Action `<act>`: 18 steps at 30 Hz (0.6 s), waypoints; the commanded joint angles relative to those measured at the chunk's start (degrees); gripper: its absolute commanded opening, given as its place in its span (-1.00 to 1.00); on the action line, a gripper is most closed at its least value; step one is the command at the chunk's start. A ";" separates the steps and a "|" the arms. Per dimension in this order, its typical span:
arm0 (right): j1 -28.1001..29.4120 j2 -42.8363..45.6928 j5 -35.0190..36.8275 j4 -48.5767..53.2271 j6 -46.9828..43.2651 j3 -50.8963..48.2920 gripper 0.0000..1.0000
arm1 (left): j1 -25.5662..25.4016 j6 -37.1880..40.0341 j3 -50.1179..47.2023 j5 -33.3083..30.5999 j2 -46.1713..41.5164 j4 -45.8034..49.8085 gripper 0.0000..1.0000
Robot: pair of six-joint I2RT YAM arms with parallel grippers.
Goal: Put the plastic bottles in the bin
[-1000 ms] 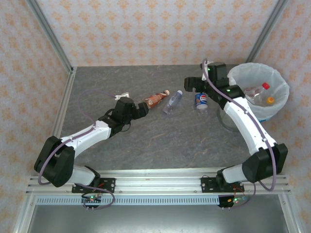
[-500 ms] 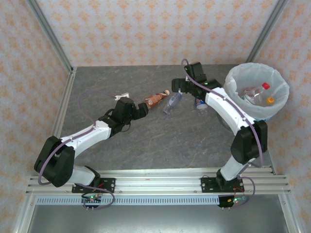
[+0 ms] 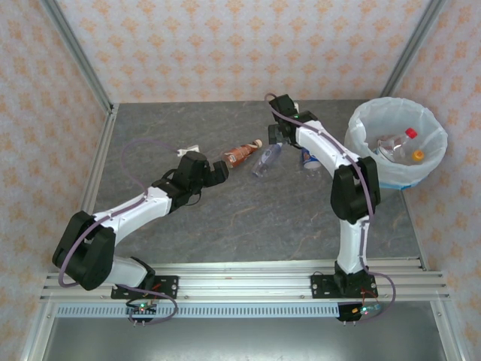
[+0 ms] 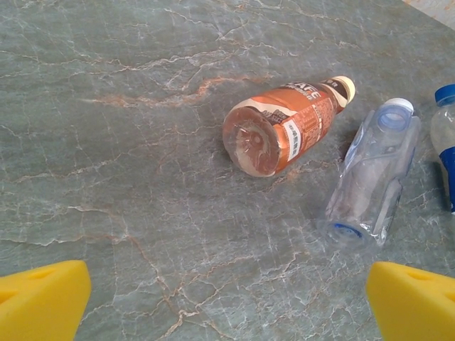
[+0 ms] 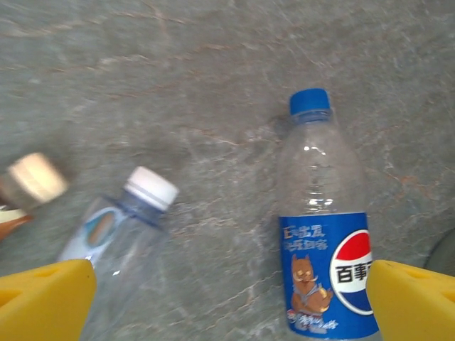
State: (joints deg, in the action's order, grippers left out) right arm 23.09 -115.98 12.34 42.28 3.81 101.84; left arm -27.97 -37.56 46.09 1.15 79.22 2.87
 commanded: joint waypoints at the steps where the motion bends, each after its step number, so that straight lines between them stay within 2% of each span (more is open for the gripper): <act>1: -1.89 -3.01 6.49 7.09 0.02 4.88 0.95 | 0.61 0.65 -0.04 -1.84 -2.10 2.35 1.00; 6: -4.92 -6.80 6.91 9.57 0.00 7.10 0.92 | 0.55 0.21 -0.33 -2.09 -2.37 2.49 1.00; 11: -7.33 -8.16 -0.85 10.47 -0.73 6.79 0.90 | 0.55 0.38 0.31 -1.94 -1.93 2.83 1.00; 14: -8.51 -8.44 -1.96 10.10 0.59 5.79 0.87 | 0.58 0.34 0.58 -1.85 -1.65 2.80 1.00; 16: -9.28 -8.66 -3.75 9.93 0.45 5.11 0.82 | 0.59 0.21 0.64 -1.76 -1.47 2.75 1.00; 18: -10.14 -8.74 -8.65 9.20 -0.34 4.06 0.75 | 0.55 0.12 0.65 -1.68 -1.20 2.82 1.00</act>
State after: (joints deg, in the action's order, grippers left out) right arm 13.87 -123.50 8.97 50.15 3.84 107.13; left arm -27.97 -37.54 46.09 0.86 78.26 3.73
